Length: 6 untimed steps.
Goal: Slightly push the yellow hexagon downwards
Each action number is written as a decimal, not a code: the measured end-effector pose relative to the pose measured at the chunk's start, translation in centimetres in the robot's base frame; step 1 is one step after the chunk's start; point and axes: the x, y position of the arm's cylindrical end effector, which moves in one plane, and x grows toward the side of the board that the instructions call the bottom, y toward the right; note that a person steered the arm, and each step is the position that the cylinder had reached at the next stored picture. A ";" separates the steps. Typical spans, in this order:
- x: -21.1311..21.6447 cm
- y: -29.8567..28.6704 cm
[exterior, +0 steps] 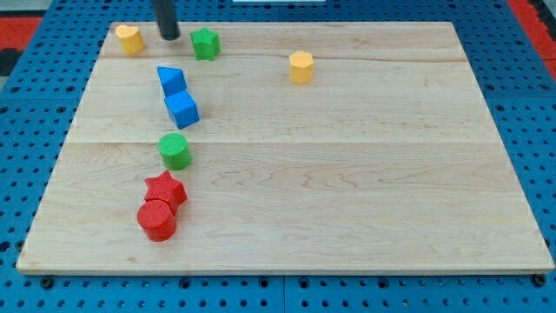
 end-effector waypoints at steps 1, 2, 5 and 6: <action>4.1 2.3; 4.9 6.1; 5.7 17.0; 9.3 13.6</action>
